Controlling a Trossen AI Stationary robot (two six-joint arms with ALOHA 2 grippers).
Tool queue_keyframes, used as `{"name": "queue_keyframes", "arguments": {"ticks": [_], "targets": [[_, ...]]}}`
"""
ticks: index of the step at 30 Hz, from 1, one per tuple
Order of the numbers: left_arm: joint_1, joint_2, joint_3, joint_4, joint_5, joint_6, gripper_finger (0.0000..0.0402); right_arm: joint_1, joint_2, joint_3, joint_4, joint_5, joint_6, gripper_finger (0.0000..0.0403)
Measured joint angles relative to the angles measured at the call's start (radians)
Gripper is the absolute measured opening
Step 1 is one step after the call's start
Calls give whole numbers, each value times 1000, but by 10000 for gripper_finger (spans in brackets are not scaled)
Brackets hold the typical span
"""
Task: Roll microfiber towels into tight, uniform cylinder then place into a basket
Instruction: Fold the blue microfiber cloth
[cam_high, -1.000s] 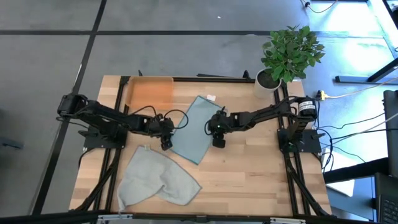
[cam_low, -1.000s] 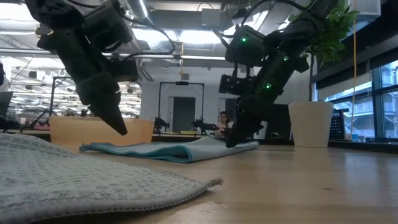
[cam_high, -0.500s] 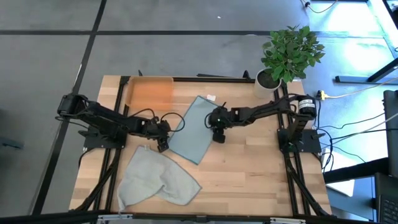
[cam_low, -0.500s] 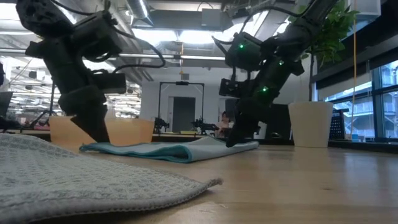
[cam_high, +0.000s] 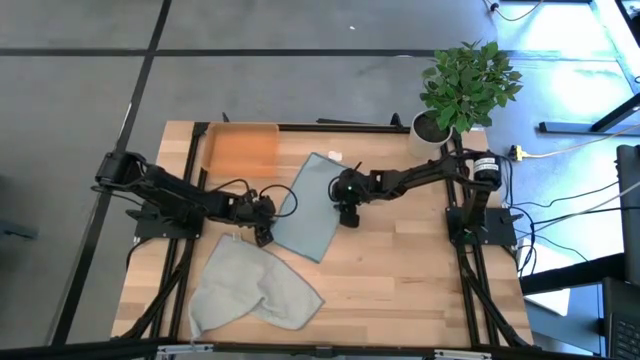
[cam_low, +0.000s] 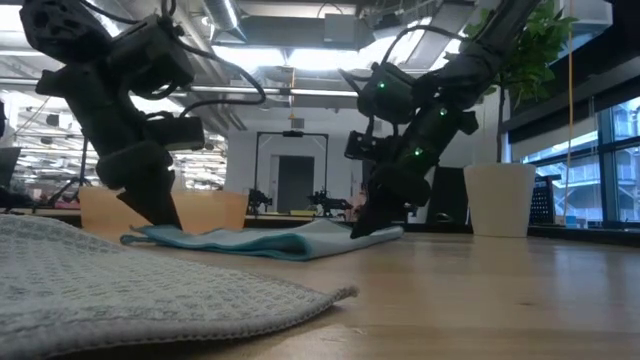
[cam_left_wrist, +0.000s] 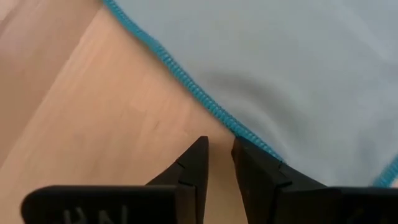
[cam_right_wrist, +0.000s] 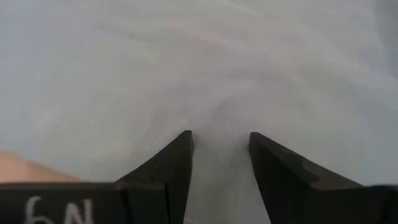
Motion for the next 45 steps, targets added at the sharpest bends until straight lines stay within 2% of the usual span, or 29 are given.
{"name": "queue_keyframes", "arguments": {"ticks": [12,16,20,23,28,30,39,45], "targets": [[-42,15,-3,119,63,-47,71,-95,6,-5,83,18,-94,163],[-42,11,-3,116,50,13,71,-96,-12,-7,77,19,-150,163],[-41,-39,0,121,21,71,71,-81,-93,-5,52,18,-187,163],[-45,-77,0,114,-7,91,71,-44,-151,-4,-13,4,-223,163],[-49,-121,1,112,-16,119,71,56,-197,-5,-157,-188,-325,163],[-50,-130,1,115,-19,121,71,99,-194,-5,-166,-224,-320,163],[-50,-130,1,117,-22,145,71,252,-127,-5,-60,-200,-317,163],[-53,-130,1,117,-22,146,71,269,-85,-5,-52,-198,-315,163]]}}
